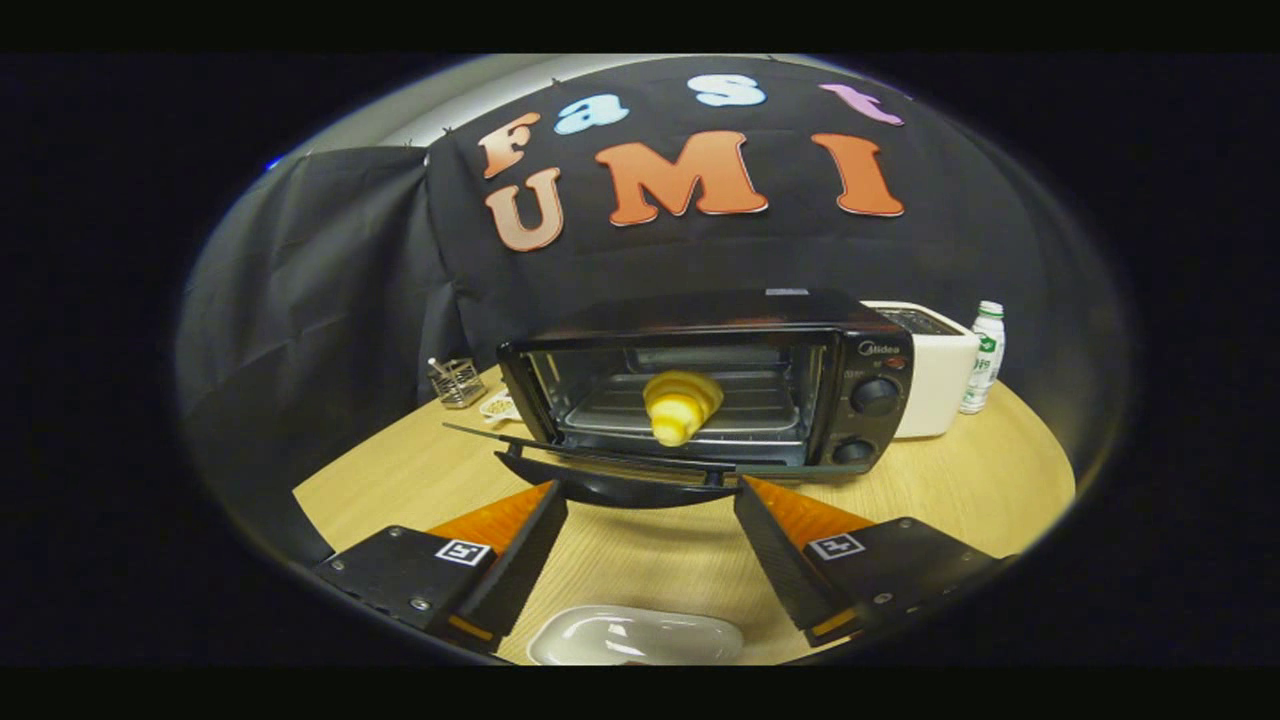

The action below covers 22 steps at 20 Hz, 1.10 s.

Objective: Open the toaster oven, put the food inside, and close the toaster oven door.

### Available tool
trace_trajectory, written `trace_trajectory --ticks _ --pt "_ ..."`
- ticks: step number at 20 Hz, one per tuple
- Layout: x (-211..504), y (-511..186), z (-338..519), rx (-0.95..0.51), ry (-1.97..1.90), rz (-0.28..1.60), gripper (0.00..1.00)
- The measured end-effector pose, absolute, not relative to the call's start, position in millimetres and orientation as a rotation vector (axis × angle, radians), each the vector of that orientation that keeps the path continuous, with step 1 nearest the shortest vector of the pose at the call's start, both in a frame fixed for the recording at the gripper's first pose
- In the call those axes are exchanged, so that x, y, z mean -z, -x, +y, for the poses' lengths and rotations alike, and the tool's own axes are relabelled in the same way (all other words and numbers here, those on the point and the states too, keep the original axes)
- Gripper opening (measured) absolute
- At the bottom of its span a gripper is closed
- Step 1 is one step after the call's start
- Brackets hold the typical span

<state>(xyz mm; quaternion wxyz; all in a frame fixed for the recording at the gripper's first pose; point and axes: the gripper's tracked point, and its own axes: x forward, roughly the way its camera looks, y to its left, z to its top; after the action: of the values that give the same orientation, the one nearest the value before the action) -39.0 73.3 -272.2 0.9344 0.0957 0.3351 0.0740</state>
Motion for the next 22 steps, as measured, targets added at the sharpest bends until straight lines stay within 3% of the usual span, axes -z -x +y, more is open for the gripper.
trace_trajectory --ticks 17,22 --pt "259 -51 54 -0.057 -0.197 0.601 1.0" --pt "236 -48 53 -0.072 -0.151 0.552 1.0"
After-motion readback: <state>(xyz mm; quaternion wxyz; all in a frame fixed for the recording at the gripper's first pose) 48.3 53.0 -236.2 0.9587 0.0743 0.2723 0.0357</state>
